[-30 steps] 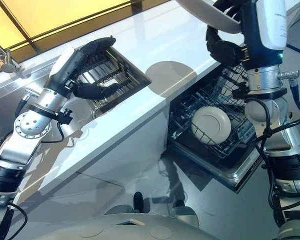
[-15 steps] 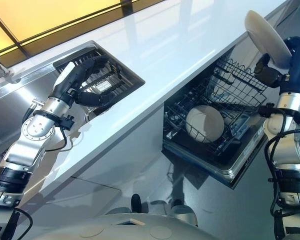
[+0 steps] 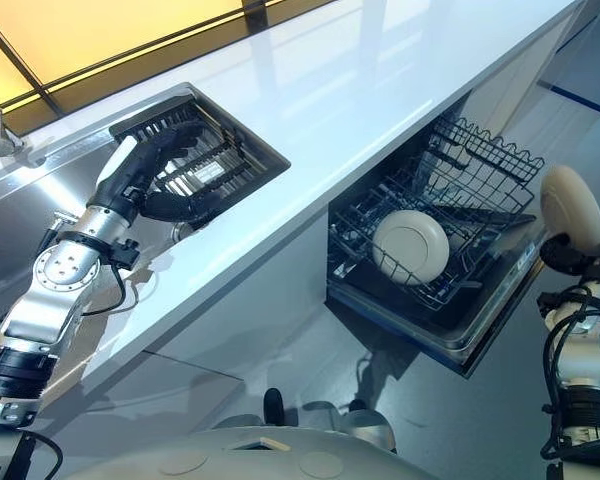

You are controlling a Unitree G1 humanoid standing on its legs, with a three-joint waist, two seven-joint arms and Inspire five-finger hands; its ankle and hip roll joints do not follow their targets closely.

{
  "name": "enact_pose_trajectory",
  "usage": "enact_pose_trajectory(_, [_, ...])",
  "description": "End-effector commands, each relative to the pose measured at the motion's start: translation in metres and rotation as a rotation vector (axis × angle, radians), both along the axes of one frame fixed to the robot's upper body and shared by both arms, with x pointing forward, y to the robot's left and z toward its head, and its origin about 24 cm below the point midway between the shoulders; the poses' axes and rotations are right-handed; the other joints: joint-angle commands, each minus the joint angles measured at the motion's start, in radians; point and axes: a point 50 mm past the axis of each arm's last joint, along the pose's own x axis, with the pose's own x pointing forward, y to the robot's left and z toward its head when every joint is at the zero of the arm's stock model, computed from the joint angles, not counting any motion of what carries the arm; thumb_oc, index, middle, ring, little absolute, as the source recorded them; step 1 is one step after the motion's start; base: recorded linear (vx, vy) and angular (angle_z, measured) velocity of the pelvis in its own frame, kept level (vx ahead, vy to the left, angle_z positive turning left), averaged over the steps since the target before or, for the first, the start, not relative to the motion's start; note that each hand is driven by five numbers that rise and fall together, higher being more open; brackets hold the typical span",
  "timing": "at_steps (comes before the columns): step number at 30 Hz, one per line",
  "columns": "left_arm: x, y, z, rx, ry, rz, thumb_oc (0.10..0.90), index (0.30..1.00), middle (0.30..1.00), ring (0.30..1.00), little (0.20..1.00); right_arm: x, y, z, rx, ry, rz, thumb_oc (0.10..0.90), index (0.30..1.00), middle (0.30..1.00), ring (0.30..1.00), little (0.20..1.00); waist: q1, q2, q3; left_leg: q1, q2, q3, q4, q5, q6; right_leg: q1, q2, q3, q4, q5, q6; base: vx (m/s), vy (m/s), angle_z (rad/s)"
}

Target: Pick up plates and place into dishwasher.

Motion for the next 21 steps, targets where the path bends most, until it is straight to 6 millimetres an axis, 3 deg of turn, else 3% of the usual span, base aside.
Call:
enact_pose_trajectory(1, [0.0, 0.007, 0.064, -0.006, -0.286, -0.029, 0.8, 0.9, 0.9, 0.9, 0.9, 0.032, -0.005, 0.075, -0.238, -0.147, 0.095, 0.1, 0.3, 0.3, 0.3, 0.2, 0.049, 0.018, -0.047, 0.044, -0.008, -0.001, 0.015, -0.101, 0.014, -0.101, 0.054, -0.061, 0.188, -0.039, 0.0, 0.04, -0.118, 0.09])
enact_pose_trajectory(6, [-0.006, 0.005, 0.07, 0.028, -0.312, -0.065, 0.8, 0.9, 0.9, 0.9, 0.9, 0.04, -0.001, 0.067, -0.232, -0.064, 0.131, 0.1, 0.3, 0.3, 0.3, 0.2, 0.083, 0.023, -0.037, 0.038, 0.002, -0.019, 0.019, -0.096, 0.0, -0.083, 0.059, -0.096, 0.205, -0.075, -0.012, 0.04, -0.11, 0.12])
enact_pose_trajectory(15, [-0.002, -0.003, 0.085, 0.056, -0.336, -0.126, 0.8, 0.9, 0.9, 0.9, 0.9, 0.068, -0.001, 0.081, -0.242, -0.01, 0.122, 0.1, 0.3, 0.3, 0.3, 0.2, 0.144, 0.028, 0.01, -0.021, 0.008, -0.061, 0.08, -0.077, -0.029, -0.071, 0.058, -0.137, 0.216, -0.087, -0.033, 0.03, -0.096, 0.14])
enact_pose_trajectory(21, [0.003, -0.008, 0.1, 0.073, -0.376, -0.163, 0.8, 0.9, 0.9, 0.9, 0.9, 0.085, -0.003, 0.098, -0.247, 0.004, 0.082, 0.1, 0.3, 0.3, 0.3, 0.2, 0.18, 0.035, 0.06, -0.119, 0.01, -0.085, 0.136, -0.061, -0.047, -0.11, 0.06, -0.143, 0.231, -0.09, -0.045, -0.05, -0.082, 0.16])
